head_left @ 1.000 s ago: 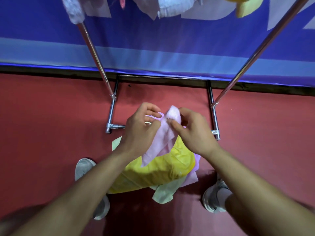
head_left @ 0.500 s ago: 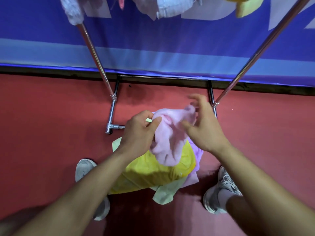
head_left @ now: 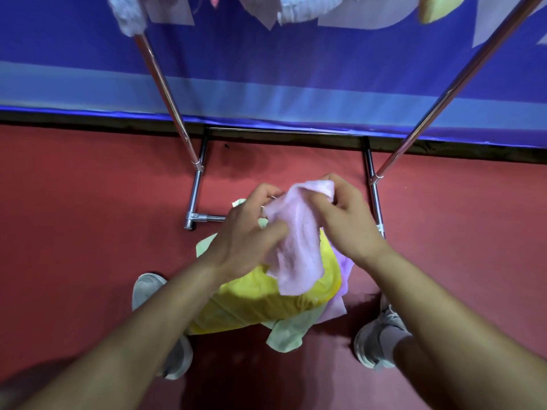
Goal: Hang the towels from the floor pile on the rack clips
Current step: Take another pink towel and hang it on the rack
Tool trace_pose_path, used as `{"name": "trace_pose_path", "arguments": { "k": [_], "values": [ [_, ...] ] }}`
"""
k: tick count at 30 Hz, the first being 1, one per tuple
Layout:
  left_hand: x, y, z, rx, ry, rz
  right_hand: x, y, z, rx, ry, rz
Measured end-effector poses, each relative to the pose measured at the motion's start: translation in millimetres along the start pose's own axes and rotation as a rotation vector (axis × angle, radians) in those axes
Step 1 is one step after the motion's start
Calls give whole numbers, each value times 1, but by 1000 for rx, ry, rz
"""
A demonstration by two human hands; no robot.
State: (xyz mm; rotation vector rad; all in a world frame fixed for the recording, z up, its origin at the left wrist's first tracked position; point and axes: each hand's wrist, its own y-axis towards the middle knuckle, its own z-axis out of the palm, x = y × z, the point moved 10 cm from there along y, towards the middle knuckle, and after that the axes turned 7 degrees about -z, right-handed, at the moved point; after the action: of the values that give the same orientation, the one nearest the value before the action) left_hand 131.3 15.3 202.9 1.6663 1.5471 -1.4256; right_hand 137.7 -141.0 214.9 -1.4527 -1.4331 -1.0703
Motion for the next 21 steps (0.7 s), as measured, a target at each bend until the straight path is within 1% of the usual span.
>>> {"name": "trace_pose_path", "arguments": {
  "k": [1, 2, 6, 7, 9, 11, 12, 13, 14, 17, 18, 19, 21],
  "values": [
    [1, -4, 6, 16, 101, 22, 0, 1, -2, -19, 58, 19],
    [3, -5, 9, -1, 149, 31, 1, 1, -4, -32, 98, 24],
    [10, 0, -8, -155, -15, 13, 1, 3, -13, -70, 115, 31],
    [10, 1, -13, -182, -40, 22, 0, 3, -17, -82, 66, 33],
    [5, 2, -18, -210, -62, 47, -5, 4, -24, -64, -186, 55],
    [-1, 0, -18, -234, 16, 74, -15, 0, -24, 20, -448, 138],
    [-5, -1, -17, -236, 75, 93, -18, -2, -21, 59, -490, 167],
    [-9, -3, -14, -233, 136, 118, -20, -4, -16, 101, -485, 164],
    [-12, -3, -11, -226, 181, 133, -17, -6, -7, 160, -452, 118],
    [-12, -3, -6, -188, 212, 135, -5, -11, 23, 349, -204, -23],
    [-12, -4, -6, -183, 205, 135, -3, -13, 27, 365, -174, -39],
    [-10, -3, -8, -185, 192, 124, -3, -12, 26, 343, -196, -48],
    [-3, 1, -13, -207, 169, 74, -2, -8, 20, 268, -312, -77]
  ]
}}
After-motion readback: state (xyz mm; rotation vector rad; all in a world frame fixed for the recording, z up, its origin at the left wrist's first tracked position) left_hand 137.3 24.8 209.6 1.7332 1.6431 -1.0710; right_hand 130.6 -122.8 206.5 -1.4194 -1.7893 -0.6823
